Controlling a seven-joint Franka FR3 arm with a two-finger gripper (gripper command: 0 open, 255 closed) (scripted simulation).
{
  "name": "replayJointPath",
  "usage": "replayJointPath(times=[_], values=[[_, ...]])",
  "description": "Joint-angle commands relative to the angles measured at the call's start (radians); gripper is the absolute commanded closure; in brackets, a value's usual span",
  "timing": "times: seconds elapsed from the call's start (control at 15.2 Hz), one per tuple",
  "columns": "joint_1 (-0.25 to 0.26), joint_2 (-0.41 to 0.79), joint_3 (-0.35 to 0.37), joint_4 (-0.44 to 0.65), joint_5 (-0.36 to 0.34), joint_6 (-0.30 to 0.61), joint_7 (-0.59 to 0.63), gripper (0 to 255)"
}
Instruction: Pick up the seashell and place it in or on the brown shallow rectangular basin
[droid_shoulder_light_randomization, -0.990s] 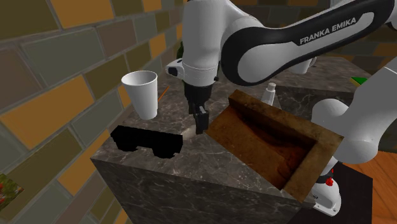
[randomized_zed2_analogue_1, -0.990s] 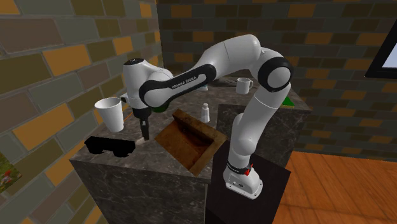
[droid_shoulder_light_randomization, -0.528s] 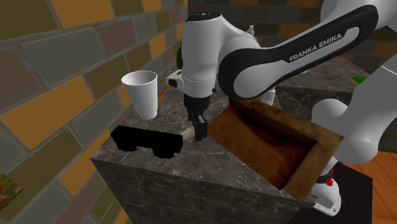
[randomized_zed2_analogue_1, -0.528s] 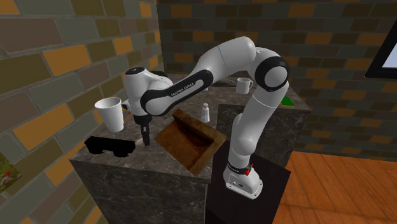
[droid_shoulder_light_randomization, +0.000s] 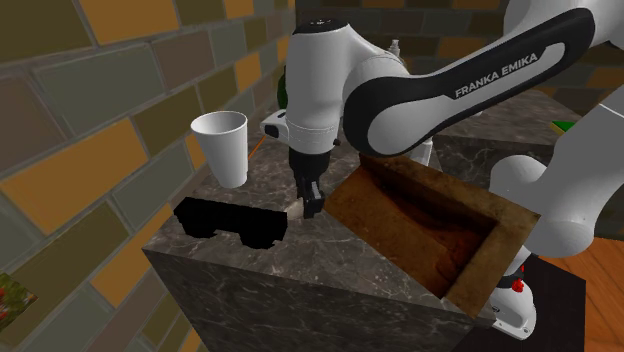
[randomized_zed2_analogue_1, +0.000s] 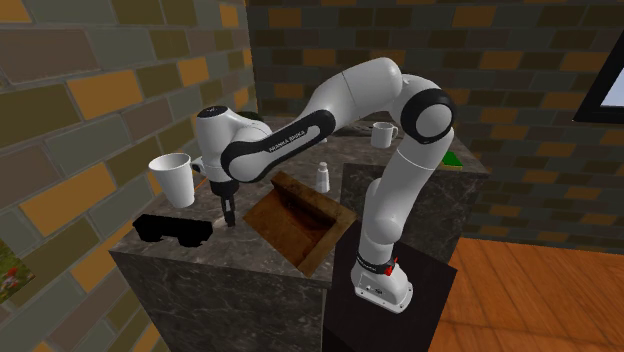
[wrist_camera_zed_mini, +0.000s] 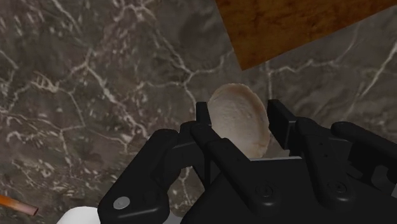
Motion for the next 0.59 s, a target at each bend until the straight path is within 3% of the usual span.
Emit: replayJointPath(times=[0.0, 0.53], values=[[-0.001, 0.001, -0.001, -0.001, -0.001, 0.0, 0.0, 255], [-0.001, -0.003, -0.002, 0.009, 0.0, -0.013, -0.002, 255]])
